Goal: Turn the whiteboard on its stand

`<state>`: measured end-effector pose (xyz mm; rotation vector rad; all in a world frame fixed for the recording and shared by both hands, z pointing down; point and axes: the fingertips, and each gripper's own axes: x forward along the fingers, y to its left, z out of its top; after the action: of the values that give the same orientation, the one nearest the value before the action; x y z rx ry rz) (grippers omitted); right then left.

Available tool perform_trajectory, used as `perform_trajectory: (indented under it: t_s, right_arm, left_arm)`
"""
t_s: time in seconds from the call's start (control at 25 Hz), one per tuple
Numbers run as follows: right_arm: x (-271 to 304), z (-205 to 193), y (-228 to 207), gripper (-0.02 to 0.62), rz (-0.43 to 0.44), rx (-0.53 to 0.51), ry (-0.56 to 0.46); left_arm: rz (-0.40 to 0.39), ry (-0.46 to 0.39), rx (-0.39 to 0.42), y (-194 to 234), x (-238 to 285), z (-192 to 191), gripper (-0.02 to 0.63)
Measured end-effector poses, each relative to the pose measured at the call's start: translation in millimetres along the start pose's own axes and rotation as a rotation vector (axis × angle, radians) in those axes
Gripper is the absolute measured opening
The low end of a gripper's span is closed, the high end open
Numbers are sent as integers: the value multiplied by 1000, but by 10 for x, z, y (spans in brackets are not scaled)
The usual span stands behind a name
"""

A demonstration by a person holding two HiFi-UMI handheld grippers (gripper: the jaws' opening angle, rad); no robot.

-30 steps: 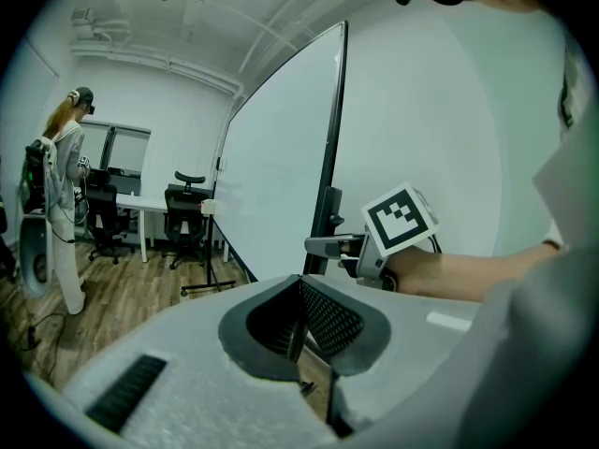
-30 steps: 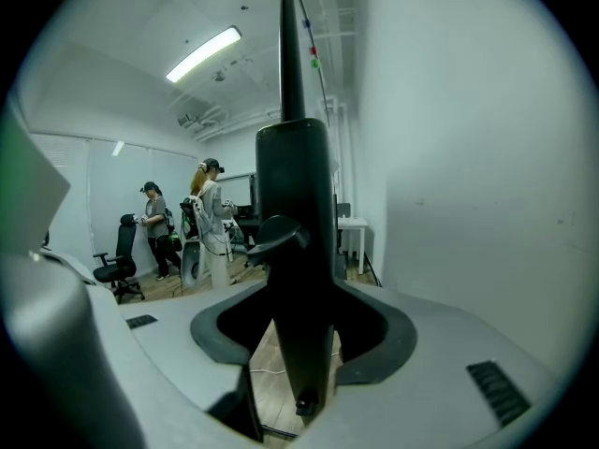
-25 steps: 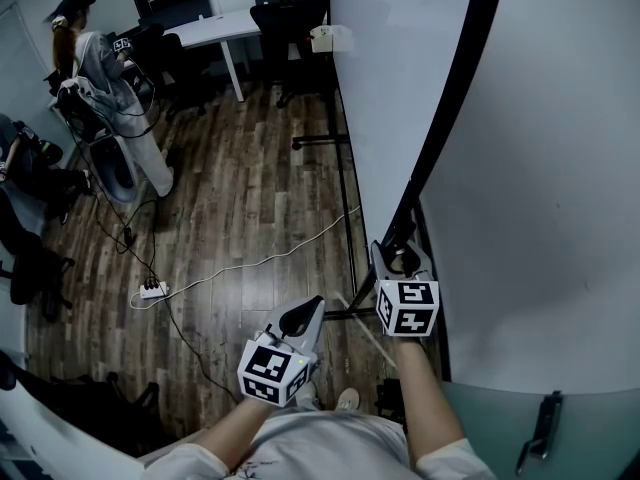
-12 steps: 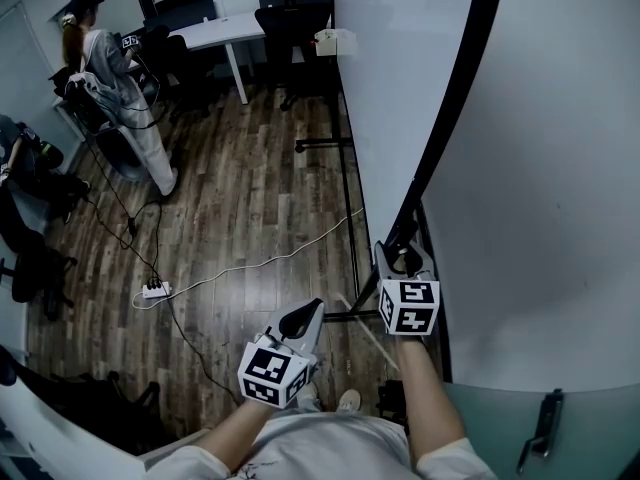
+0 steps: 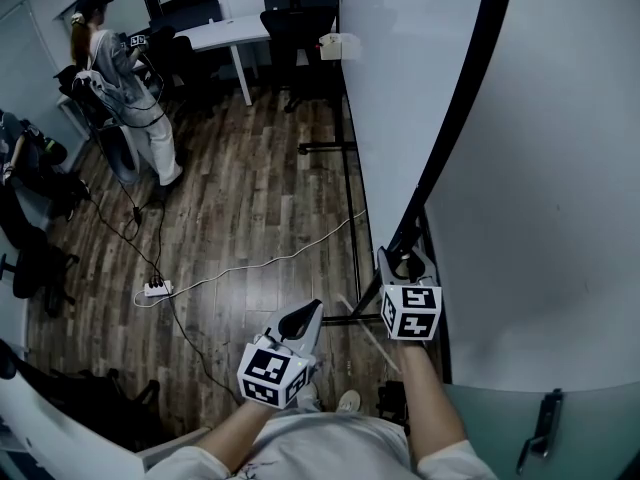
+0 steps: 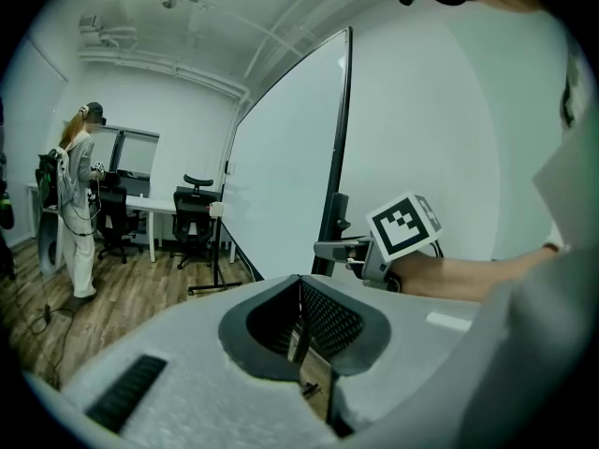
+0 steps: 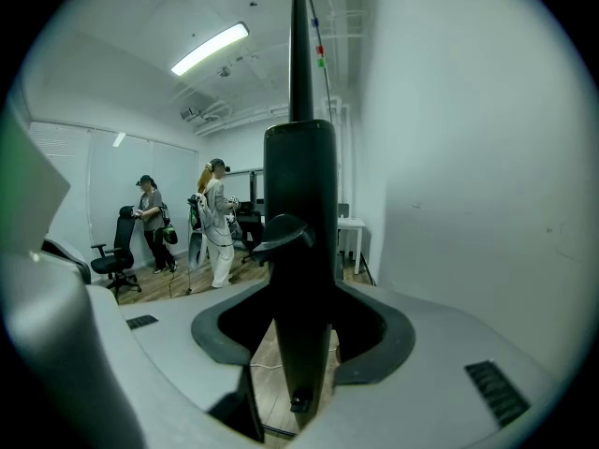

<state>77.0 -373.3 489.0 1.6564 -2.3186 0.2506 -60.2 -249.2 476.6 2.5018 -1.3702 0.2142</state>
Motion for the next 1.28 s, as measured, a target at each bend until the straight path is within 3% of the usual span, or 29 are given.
perform_trajectory:
  t_s: [0.48, 1.28]
  right_arm:
    - [-378, -37, 14, 190, 3, 3, -7]
    - [-1442, -366, 76, 192, 26, 2, -11]
  left_arm:
    - [-8, -6, 3, -137, -55, 89, 11]
    - [-84, -12, 28, -754, -280, 28, 11]
